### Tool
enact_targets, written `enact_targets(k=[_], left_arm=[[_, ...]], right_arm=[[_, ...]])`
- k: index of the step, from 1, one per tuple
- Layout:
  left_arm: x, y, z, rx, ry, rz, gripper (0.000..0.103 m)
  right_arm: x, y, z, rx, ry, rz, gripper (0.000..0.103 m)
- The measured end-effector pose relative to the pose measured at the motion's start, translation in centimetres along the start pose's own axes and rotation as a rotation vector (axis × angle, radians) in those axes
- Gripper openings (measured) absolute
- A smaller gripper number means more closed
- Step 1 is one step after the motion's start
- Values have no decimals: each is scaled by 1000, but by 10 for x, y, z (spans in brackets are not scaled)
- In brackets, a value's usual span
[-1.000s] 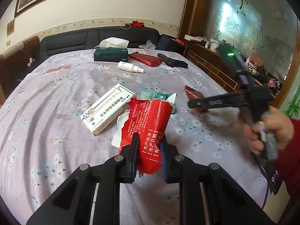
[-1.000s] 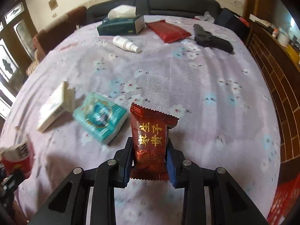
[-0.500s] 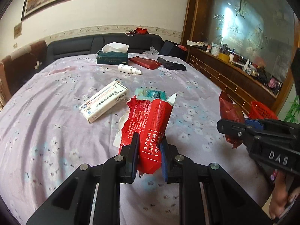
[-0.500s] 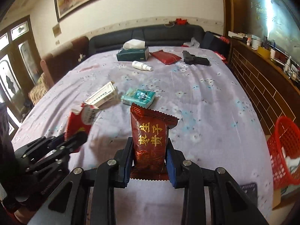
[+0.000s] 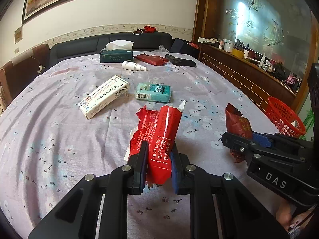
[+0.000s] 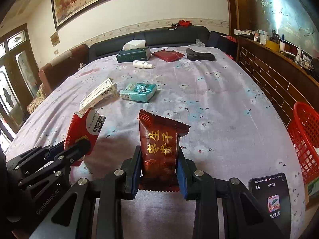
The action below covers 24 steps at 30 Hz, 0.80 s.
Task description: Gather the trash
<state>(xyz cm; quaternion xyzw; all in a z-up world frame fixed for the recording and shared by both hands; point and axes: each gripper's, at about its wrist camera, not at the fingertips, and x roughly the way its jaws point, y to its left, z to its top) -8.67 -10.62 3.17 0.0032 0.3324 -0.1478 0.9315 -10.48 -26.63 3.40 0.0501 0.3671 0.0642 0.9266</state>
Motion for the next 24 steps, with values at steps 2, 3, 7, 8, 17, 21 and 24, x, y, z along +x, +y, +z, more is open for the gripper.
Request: enact_targets(k=[2,3,7,8,17,21,24], left_arm=[[0,0,0,-1,2,-1,19],[0,0,0,-2,2,-2,19],[0,0,-1,-3,2,-4,19],[-1,0,-1,-2,2,-4,19],[-1,0,0,2,-7,-7,19],[-1,0,0,3,-7,-11,19],[-1,0,0,3,-13,-9,19]], right_arm=[[1,-2,-1,0,-6,-3,34],[2,-2,-2,-3,-7,-4,34],[7,-4,-4,-2,-2,2,34],[7,-4,-4,-4,-7,4,34],[4,-2,-4,-16,-33,7,34],[5,0,-5,-27,-41,17,34],[5,-1,-5,-20,-44,33,34]])
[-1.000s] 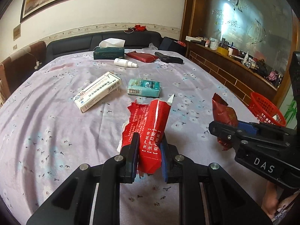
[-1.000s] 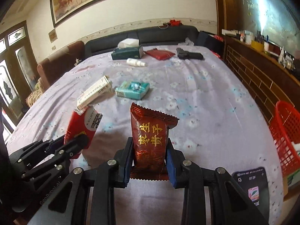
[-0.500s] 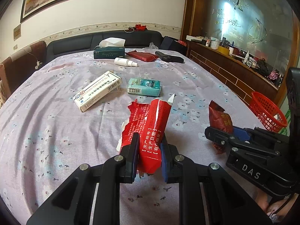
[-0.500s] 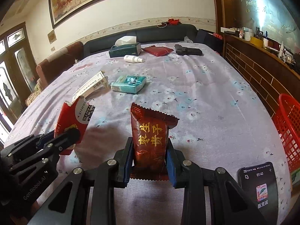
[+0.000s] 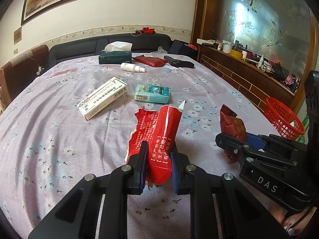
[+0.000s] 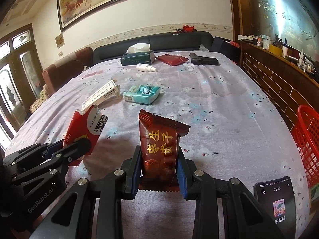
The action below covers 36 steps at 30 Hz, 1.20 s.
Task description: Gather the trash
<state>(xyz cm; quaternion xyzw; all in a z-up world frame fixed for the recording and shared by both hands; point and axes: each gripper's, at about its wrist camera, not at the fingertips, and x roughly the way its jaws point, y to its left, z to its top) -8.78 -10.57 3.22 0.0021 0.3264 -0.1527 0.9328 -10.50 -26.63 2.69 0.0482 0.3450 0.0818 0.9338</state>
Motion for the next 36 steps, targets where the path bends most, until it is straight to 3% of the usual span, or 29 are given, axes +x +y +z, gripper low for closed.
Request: enact_targets(k=[36], left_arm=[[-1,1,0,-2,-16,7,19]], right_arm=[[-4,-4,0,20,-20,20,34]])
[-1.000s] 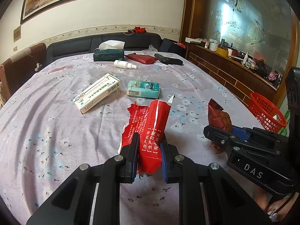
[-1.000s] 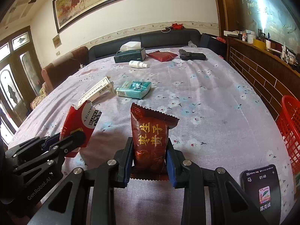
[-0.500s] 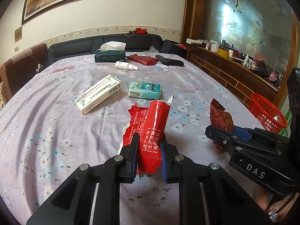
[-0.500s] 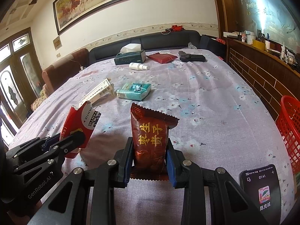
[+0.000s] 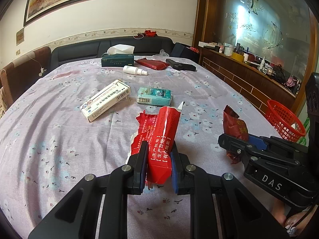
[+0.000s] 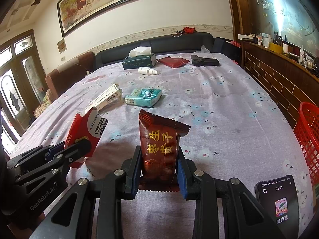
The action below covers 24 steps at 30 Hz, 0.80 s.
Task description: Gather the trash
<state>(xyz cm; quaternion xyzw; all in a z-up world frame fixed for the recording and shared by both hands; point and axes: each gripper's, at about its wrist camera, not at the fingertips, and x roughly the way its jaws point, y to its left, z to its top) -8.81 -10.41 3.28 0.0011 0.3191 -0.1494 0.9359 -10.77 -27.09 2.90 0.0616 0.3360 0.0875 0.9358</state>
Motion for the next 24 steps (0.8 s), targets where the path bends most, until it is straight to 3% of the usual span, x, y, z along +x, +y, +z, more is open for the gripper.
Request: enact_targets(k=[14,24], left_arm=[[1,2,1,-2,0,6,19],[2,3,0,-6,6,26,19]], right_arm=[[0,0,0,3,-1,-3,34],[-9,3,1,-11,23,-65,34]])
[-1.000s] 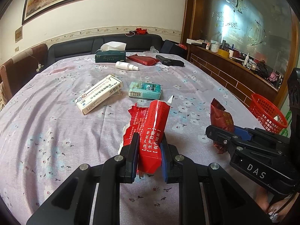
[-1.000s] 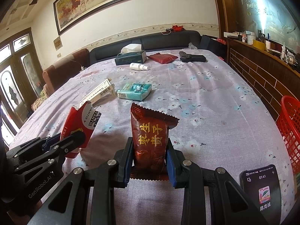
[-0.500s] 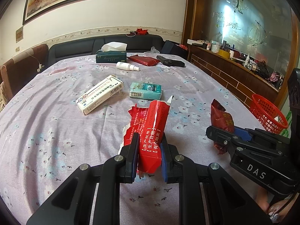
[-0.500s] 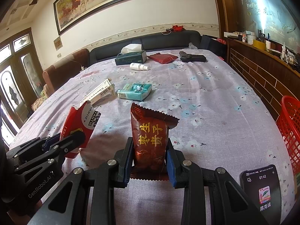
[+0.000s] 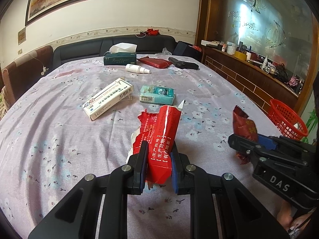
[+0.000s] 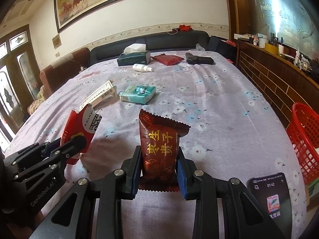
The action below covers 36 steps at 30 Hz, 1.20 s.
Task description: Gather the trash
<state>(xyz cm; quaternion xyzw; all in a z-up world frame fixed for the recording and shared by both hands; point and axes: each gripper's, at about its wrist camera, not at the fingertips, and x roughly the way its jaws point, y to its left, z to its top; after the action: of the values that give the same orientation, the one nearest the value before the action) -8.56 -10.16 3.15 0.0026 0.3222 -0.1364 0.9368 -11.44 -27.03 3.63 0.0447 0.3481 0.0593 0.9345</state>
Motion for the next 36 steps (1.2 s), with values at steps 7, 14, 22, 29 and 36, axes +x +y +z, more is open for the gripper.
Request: enact_targets(k=[7,14,22,29,36], left_arm=[[-1,-1,0,-6,3,7,19],[-9,0,0,-13,-8,17,19],[-17,-1,2,-14,-18,13,19],[-27,-18,22,33,-24,-45,19],[-33,-91,65,161,-26,-213,19]], right_arm=[[-10,-1,-1,7,-5,-10,34],[-19,1,0,5,-22,-10,34],[-28,0,0,11,-31,-6,34],[-49,-31,12,92,-45,9,34],[-103,-111,24,217,-98,-42,34]])
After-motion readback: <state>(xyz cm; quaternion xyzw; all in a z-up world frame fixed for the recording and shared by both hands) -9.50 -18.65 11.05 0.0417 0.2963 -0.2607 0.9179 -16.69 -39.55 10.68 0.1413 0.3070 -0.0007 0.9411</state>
